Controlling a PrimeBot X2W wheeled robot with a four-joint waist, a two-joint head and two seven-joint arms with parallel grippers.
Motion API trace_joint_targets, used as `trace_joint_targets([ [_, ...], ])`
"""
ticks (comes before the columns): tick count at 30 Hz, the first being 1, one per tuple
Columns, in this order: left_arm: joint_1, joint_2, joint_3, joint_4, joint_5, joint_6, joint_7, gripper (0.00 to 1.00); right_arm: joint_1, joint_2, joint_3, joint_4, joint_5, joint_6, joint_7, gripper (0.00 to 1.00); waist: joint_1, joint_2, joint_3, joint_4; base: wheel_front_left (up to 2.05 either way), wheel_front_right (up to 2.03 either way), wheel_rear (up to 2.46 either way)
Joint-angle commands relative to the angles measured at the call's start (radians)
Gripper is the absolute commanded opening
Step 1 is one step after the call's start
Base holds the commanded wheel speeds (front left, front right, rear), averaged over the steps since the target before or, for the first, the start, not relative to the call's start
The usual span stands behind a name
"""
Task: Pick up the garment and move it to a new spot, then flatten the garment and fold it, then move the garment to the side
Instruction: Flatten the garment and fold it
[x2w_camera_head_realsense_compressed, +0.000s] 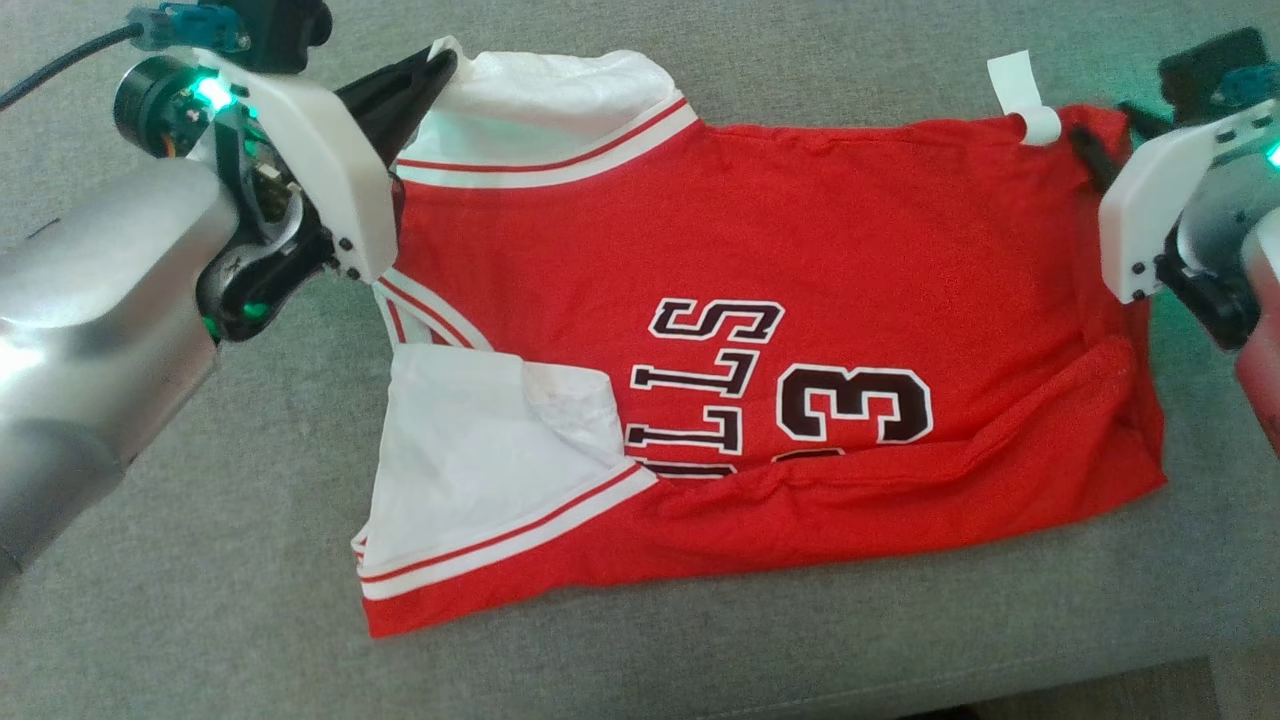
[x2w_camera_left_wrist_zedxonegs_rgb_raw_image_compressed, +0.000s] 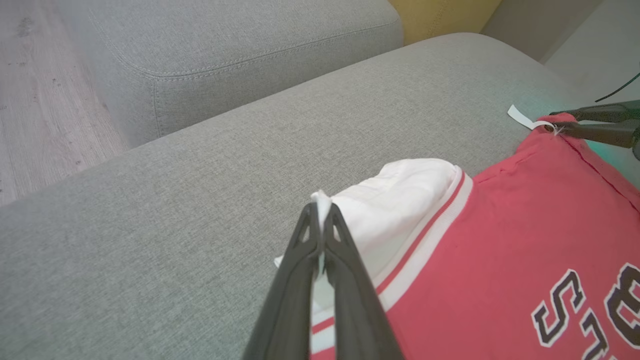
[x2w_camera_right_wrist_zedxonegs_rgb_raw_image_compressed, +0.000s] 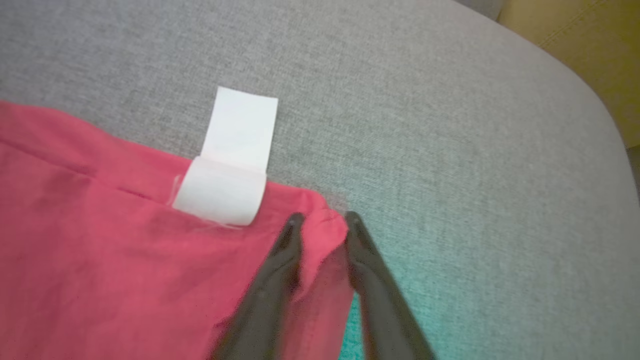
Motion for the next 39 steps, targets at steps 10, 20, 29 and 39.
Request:
trace_joint_targets([
  [10, -0.069, 0.047, 0.029, 0.048, -0.014, 0.002, -0.029, 0.0, -0.048, -0.071, 0.071, 0.028, 0.091, 0.007, -0.034, 0.0, 0.0, 0.0, -0.005, -0.006, 0.0, 0.0, 0.0],
  [20, -0.108, 0.036, 0.035, 0.128, -0.016, 0.002, -0.124, 0.0, -0.107, -0.095, 0.124, 0.041, 0.096, 0.007, -0.167, 0.0, 0.0, 0.0, 0.002, 0.002, 0.0, 0.0, 0.0],
  [29, -0.136, 0.022, 0.036, 0.175, -0.021, 0.002, -0.192, 0.0, -0.16, -0.087, 0.162, 0.066, 0.113, 0.007, -0.246, 0.0, 0.0, 0.0, 0.006, 0.018, 0.0, 0.0, 0.0],
  [39, -0.161, -0.007, 0.038, 0.236, 0.017, 0.002, -0.32, 0.0, -0.209, -0.106, 0.205, 0.098, 0.076, 0.007, -0.381, 0.0, 0.0, 0.0, 0.006, 0.039, 0.0, 0.0, 0.0],
])
